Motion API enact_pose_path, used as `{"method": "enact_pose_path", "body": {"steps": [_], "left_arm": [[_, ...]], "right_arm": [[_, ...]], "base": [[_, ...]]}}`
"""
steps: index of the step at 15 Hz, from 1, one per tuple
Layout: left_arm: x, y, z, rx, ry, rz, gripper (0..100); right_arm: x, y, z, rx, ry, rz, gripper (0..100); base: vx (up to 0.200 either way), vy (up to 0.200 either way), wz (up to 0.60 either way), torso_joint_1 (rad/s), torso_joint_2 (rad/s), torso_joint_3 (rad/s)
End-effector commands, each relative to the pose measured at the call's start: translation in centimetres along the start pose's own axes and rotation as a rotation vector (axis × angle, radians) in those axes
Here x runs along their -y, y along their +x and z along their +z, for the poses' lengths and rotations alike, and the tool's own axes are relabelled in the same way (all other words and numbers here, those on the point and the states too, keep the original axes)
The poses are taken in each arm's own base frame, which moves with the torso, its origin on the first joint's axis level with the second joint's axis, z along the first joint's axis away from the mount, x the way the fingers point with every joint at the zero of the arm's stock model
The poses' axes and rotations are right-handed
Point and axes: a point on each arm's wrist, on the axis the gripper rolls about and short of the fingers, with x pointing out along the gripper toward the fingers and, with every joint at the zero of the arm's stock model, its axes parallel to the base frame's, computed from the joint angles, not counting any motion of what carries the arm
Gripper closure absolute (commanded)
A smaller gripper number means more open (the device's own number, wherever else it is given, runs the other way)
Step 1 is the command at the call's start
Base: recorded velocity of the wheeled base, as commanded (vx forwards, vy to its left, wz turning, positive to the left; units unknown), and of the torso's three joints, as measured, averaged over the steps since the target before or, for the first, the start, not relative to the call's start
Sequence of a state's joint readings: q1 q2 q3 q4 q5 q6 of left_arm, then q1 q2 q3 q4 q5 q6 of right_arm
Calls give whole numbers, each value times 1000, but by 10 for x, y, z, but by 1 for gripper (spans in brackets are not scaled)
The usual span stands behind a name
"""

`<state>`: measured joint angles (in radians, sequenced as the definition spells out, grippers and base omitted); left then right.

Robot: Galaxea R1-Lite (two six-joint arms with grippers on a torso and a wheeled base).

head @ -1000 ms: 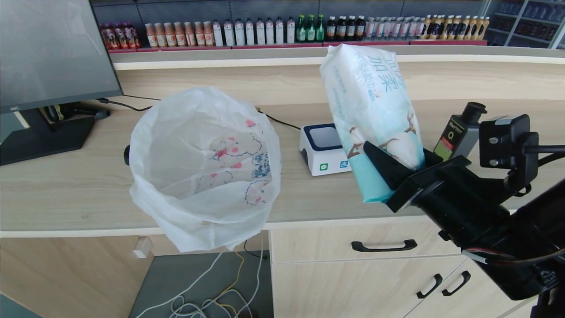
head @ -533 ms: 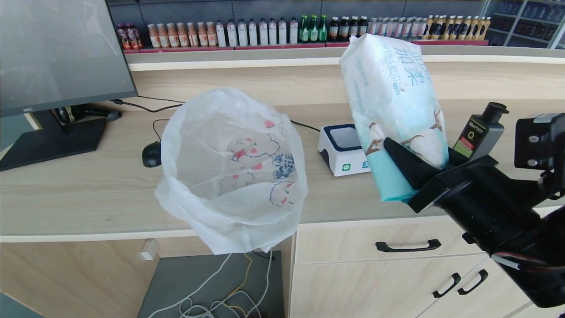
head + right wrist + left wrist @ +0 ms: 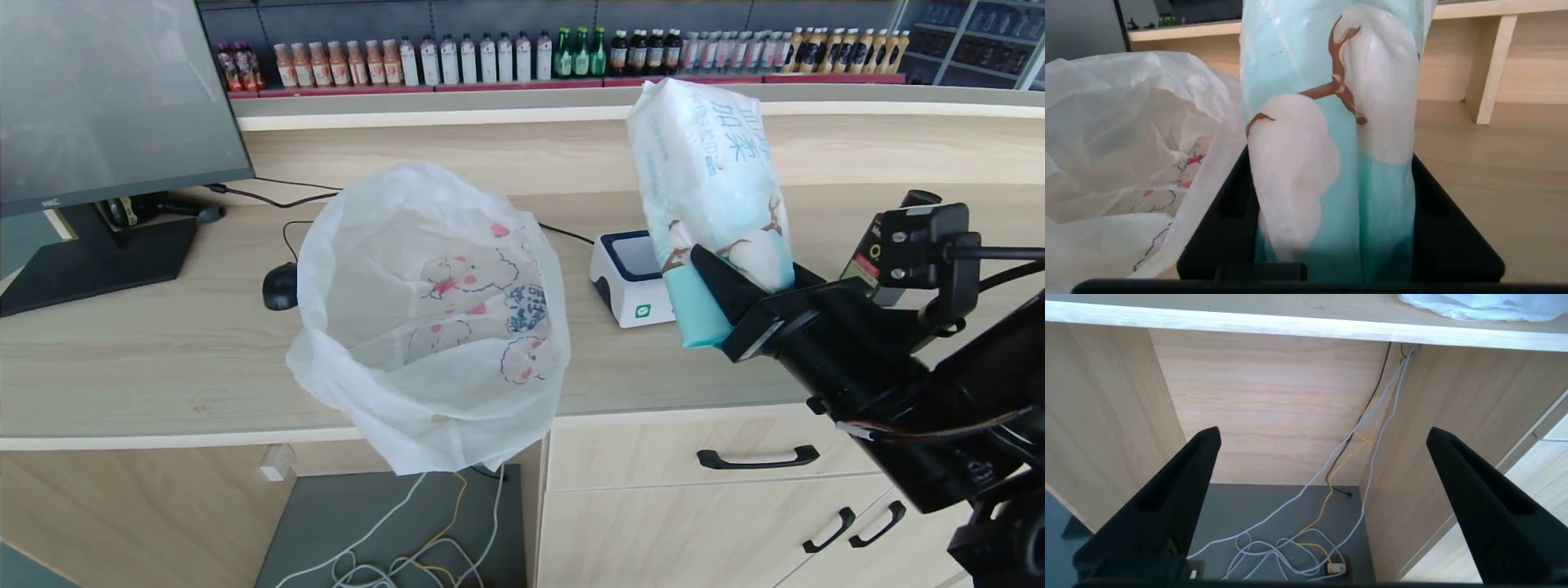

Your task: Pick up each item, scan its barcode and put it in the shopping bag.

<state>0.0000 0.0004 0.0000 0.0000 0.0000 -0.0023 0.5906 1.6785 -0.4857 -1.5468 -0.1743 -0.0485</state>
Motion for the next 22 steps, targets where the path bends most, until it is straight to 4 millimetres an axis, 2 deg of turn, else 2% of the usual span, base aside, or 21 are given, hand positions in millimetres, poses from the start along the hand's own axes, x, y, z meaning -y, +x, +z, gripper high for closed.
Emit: {"method": "enact_pose_path", "body": {"steps": [1,12,15,17,22], "left_arm": [[0,0,0,0,1,0,0],[0,0,0,0,1,0,0],[0,0,0,0,-1,0,0],[0,0,0,0,-1,-2,0],[0,0,0,0,-1,-2,0]], "right_arm": [[1,6,-13,-33,-10,-6,100],[-2,4,-23,-72,-29,6,100],[-1,0,-30,-107,-34,7,100],[-3,5,-41,-132,-36,10,100],[-3,7,-51,-161,-42,8,100]], "base": [[0,0,0,0,0,0],[0,0,0,0,0,0],[0,0,0,0,0,0],[0,0,0,0,0,0],[0,0,0,0,0,0]]}}
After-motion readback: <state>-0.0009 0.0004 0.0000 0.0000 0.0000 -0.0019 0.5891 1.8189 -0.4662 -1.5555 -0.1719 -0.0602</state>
